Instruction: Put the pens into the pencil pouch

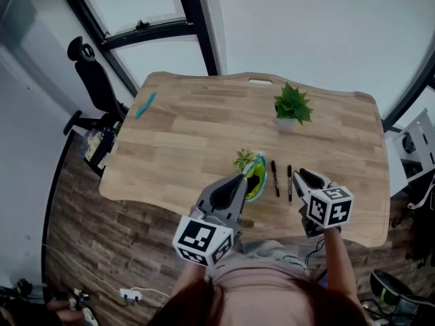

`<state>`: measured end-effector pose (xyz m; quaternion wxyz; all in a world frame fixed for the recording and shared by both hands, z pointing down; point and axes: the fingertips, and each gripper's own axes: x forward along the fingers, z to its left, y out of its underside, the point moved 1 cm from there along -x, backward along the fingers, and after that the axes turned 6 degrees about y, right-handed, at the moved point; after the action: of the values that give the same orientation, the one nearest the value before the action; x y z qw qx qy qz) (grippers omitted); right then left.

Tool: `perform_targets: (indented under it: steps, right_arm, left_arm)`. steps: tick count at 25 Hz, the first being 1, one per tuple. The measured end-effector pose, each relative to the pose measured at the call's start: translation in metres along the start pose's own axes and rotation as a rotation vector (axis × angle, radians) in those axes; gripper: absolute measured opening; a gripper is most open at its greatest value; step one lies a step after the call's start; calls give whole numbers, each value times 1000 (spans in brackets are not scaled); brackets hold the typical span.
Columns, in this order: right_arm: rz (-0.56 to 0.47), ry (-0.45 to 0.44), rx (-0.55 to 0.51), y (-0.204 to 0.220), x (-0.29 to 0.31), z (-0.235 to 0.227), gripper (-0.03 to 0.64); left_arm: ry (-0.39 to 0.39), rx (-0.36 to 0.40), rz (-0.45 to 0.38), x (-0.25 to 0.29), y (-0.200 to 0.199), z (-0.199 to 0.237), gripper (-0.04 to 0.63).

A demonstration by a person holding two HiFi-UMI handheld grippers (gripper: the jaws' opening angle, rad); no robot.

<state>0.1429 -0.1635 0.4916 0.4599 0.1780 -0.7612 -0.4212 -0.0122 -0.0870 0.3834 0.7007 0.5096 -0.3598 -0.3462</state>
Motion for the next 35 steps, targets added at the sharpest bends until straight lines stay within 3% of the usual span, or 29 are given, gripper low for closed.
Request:
perform_targets:
  steps: [11, 23, 28, 31, 35]
  right_arm:
    - [310, -37, 42, 42, 78, -37, 101]
    - [557, 85, 104, 102, 131, -68, 123]
    - [626, 143, 135, 118, 136, -78, 121]
    - [625, 200, 109, 122, 135, -83, 49]
    - [612, 228, 120, 122, 134, -83, 46]
  left_arm:
    - [-33, -15, 22, 21, 5, 18, 0]
    - [44, -18, 62, 29, -1, 44, 1]
    - [72, -21, 82, 31, -3, 60, 0]
    - [80, -36, 87, 30, -4, 70, 0]
    - [80, -50, 88, 28, -7, 84, 0]
